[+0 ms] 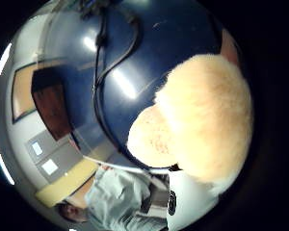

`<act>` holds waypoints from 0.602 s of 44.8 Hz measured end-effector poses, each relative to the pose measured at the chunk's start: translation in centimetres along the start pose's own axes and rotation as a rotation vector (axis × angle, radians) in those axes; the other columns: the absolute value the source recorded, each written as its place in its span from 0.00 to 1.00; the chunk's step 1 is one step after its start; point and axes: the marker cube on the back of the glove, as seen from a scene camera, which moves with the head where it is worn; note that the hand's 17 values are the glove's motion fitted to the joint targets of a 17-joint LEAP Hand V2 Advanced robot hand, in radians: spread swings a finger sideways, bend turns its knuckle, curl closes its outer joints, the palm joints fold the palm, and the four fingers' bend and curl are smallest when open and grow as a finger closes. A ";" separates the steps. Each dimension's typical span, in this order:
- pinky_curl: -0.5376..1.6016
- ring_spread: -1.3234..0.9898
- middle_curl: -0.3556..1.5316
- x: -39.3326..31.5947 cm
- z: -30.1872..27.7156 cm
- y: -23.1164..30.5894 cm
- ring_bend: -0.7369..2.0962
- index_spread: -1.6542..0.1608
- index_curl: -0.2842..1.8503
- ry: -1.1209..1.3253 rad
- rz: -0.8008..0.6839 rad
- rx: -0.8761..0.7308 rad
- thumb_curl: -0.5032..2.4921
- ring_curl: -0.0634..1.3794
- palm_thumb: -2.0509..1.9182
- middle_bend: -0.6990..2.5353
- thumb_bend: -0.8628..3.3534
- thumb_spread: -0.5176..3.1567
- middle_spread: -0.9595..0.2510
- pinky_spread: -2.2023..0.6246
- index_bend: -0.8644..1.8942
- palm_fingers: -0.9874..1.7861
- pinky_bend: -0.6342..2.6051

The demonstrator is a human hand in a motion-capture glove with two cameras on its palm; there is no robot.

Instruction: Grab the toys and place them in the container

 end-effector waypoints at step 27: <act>0.45 0.39 0.52 -32.7 -22.8 13.9 0.59 0.68 0.40 0.263 -0.542 0.247 0.44 0.42 0.69 0.48 0.22 0.28 0.49 0.64 0.46 0.73 0.49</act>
